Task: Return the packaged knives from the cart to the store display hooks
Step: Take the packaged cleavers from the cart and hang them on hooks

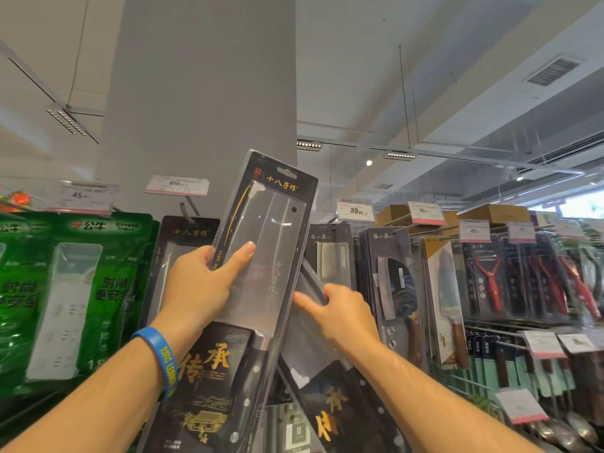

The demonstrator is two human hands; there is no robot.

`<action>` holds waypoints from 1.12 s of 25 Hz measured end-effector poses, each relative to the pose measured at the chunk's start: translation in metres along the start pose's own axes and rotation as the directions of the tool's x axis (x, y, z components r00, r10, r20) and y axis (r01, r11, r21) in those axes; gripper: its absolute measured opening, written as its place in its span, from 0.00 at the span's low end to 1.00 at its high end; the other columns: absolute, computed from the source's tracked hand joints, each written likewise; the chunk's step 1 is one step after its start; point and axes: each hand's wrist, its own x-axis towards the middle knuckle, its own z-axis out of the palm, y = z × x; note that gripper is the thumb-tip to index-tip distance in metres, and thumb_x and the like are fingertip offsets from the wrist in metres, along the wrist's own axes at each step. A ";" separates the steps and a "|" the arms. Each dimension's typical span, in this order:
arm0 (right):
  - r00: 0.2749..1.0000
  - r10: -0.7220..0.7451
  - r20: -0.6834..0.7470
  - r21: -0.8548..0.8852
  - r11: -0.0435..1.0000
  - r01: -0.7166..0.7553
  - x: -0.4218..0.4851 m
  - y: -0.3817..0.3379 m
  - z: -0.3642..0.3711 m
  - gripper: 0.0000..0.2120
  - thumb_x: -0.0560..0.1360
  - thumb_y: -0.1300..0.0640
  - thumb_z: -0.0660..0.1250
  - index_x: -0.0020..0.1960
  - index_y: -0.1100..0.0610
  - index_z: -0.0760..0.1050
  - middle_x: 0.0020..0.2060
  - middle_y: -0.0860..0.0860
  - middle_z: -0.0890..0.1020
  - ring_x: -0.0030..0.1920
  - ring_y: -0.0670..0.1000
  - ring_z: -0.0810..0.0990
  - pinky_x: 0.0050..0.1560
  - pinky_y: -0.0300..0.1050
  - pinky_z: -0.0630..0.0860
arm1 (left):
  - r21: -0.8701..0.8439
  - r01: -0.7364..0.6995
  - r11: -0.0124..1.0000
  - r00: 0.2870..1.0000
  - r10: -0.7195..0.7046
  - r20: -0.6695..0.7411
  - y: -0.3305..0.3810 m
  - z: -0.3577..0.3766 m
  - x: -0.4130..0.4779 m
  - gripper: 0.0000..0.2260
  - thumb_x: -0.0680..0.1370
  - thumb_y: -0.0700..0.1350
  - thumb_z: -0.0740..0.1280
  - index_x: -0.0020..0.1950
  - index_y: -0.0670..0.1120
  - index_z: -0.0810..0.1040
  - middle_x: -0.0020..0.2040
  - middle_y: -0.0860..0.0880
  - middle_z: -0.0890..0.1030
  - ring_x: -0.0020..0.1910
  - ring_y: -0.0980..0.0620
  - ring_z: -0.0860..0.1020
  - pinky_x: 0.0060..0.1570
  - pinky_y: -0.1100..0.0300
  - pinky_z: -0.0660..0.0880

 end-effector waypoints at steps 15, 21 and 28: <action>0.975 0.199 -0.101 0.192 0.965 -0.177 0.000 0.027 0.009 0.33 0.71 0.23 0.62 0.39 0.56 0.71 0.38 0.49 0.79 0.38 0.50 0.77 0.37 0.46 0.68 | 0.066 -0.037 0.997 0.994 0.044 -0.101 -0.006 -0.029 0.006 0.35 0.70 0.72 0.66 0.36 0.37 0.71 0.33 0.37 0.73 0.32 0.47 0.68 0.33 0.47 0.70; 0.968 0.242 -0.071 0.197 0.954 -0.224 -0.019 0.045 0.027 0.35 0.66 0.20 0.59 0.37 0.55 0.68 0.33 0.50 0.75 0.33 0.49 0.74 0.37 0.49 0.70 | 0.095 -0.067 0.993 0.994 0.075 -0.084 -0.028 -0.045 -0.007 0.40 0.66 0.77 0.64 0.38 0.35 0.73 0.32 0.38 0.74 0.30 0.42 0.71 0.33 0.49 0.71; 0.945 0.209 -0.252 0.290 0.948 -0.132 -0.018 0.031 0.016 0.30 0.71 0.25 0.63 0.33 0.51 0.60 0.24 0.45 0.64 0.24 0.44 0.64 0.29 0.45 0.60 | 0.167 -0.061 0.984 0.998 0.056 0.035 -0.047 -0.046 -0.027 0.40 0.66 0.76 0.65 0.37 0.35 0.73 0.31 0.37 0.73 0.30 0.38 0.72 0.31 0.46 0.71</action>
